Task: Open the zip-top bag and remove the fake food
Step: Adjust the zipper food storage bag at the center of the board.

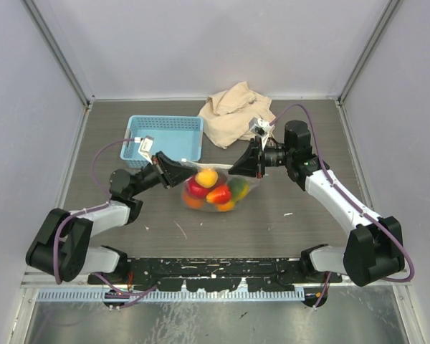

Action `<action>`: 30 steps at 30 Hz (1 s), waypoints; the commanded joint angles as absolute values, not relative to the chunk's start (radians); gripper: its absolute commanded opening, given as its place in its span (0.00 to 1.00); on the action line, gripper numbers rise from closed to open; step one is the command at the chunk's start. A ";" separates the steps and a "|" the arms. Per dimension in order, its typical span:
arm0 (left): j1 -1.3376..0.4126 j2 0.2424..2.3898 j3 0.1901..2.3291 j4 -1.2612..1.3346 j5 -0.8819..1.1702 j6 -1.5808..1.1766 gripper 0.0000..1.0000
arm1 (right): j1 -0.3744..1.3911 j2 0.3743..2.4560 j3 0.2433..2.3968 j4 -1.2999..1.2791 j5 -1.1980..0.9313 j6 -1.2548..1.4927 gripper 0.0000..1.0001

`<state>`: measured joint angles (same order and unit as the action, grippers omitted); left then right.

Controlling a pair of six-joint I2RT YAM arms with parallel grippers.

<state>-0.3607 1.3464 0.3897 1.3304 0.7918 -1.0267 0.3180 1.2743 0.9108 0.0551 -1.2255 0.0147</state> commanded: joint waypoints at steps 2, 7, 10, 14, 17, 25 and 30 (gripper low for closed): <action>-0.373 1.193 0.428 1.193 0.807 -0.890 0.03 | 0.318 1.272 0.953 0.022 -1.120 0.000 0.08; -0.470 0.978 0.490 0.599 0.684 -0.512 0.00 | 0.318 1.257 0.952 -0.004 -1.033 -0.020 0.41; -0.533 0.913 0.539 0.363 0.612 -0.374 0.00 | 0.324 1.218 0.924 0.017 -0.932 -0.020 0.59; -0.535 0.917 0.509 0.445 0.587 -0.352 0.00 | 0.326 1.124 0.842 0.098 -0.881 -0.066 0.80; -0.536 0.985 0.587 0.404 0.699 -0.316 0.00 | 0.330 1.067 0.788 0.233 -0.938 -0.038 0.83; -0.540 1.008 0.647 0.300 0.756 -0.305 0.00 | 0.455 1.077 0.813 0.259 -0.970 -0.045 0.88; -0.540 0.951 0.632 0.259 0.732 -0.292 0.00 | 0.500 1.101 0.858 0.198 -0.942 -0.062 0.88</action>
<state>-0.5358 1.0065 0.5999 0.2878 0.7235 -0.3244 0.4831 1.0969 0.7937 0.2279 -0.9649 -0.0204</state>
